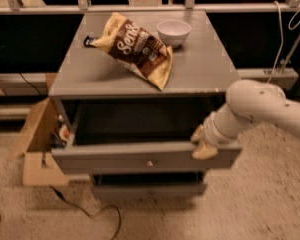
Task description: Open top drawer
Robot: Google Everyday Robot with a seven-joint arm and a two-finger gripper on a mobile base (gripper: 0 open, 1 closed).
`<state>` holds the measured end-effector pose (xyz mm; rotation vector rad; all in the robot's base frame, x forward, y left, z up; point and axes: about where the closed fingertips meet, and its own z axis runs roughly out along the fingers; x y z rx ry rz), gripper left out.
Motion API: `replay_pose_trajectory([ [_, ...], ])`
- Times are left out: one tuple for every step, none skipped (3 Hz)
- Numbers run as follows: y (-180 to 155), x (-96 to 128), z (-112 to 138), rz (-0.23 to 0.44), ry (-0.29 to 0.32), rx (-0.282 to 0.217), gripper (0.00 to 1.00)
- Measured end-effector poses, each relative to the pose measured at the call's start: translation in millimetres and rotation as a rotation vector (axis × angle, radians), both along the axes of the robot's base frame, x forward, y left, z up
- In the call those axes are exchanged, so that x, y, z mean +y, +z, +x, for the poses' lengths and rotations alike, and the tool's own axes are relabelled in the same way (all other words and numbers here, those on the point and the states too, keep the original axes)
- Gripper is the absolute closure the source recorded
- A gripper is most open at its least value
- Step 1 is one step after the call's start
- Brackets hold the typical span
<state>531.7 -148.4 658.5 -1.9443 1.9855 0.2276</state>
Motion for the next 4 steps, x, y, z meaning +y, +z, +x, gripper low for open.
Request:
replay_pose_trajectory([
  [-1,0,-5,0.005,-0.003,0.003,1.0],
  [-5,-1,-25,0.028,-0.016,0.017,1.0],
  [-8,1,-33,0.045,-0.016,0.03,1.0],
  [-6,0,-34,0.046,-0.016,0.03,1.0],
])
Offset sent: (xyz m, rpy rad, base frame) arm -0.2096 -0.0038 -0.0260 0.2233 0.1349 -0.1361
